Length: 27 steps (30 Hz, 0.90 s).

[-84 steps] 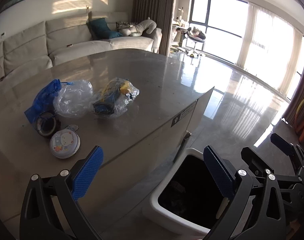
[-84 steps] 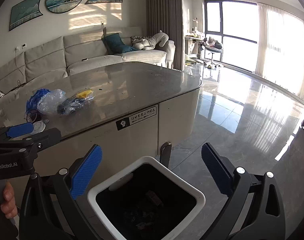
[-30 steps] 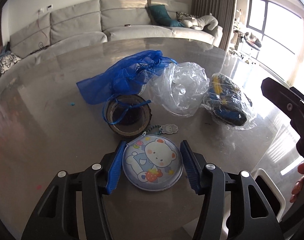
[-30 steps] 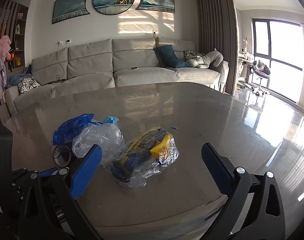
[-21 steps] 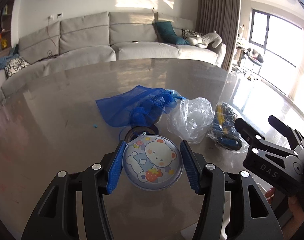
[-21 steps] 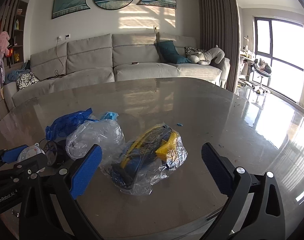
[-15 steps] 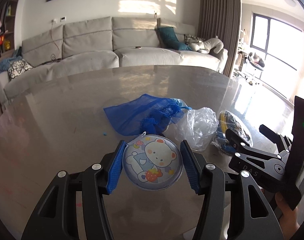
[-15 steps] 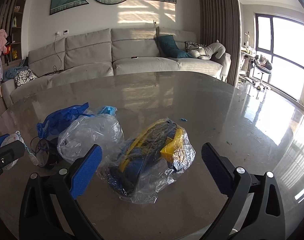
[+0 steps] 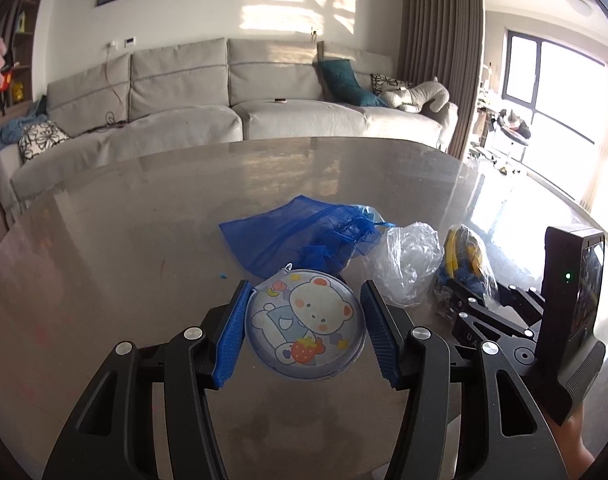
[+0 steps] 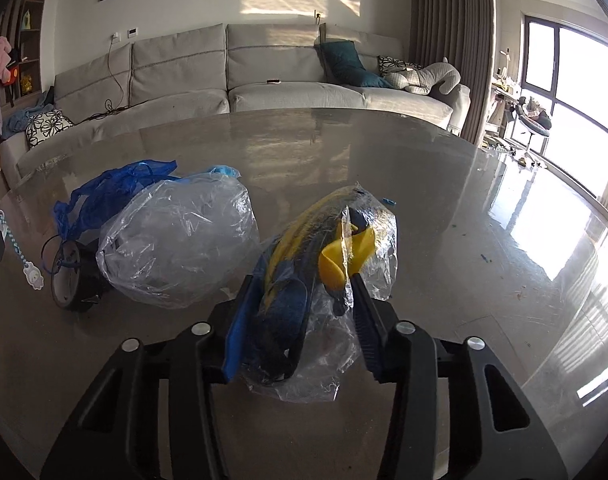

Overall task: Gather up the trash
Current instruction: 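Grasp the yellow-and-blue wrapped item with the right tool, then carry the lid and wrapped item to the bin and release both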

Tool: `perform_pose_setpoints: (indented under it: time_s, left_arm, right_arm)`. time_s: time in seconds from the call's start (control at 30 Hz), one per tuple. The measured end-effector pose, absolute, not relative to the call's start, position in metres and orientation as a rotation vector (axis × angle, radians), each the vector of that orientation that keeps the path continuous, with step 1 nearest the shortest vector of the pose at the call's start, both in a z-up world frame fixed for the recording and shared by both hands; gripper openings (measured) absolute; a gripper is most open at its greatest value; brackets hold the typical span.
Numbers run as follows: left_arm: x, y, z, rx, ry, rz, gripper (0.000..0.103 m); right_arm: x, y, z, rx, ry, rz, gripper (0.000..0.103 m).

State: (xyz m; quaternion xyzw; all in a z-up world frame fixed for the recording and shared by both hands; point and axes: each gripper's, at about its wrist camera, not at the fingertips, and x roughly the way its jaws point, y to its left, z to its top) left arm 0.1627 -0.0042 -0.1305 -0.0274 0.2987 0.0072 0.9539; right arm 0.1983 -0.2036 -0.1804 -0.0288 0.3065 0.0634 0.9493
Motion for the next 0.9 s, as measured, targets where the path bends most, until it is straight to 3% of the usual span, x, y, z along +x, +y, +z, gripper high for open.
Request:
perform_pose_setpoints:
  time_s: [0.07, 0.13, 0.53, 0.9]
  left_arm:
    - [0.162, -0.005, -0.130, -0.055, 0.603, 0.014, 0.055]
    - [0.160, -0.005, -0.130, -0.053, 0.598, 0.010, 0.055]
    - [0.144, -0.025, -0.122, -0.033, 0.559, -0.069, 0.055]
    - [0.122, -0.074, -0.125, 0.009, 0.557, -0.230, 0.055]
  right_arm:
    - [0.196, -0.205, -0.177, -0.057, 0.623, 0.135, 0.014]
    - [0.191, -0.208, -0.171, -0.029, 0.606, 0.135, 0.011]
    - [0.116, -0.226, -0.111, -0.049, 0.447, 0.112, 0.011]
    - [0.049, -0.266, -0.121, -0.013, 0.457, -0.026, 0.011]
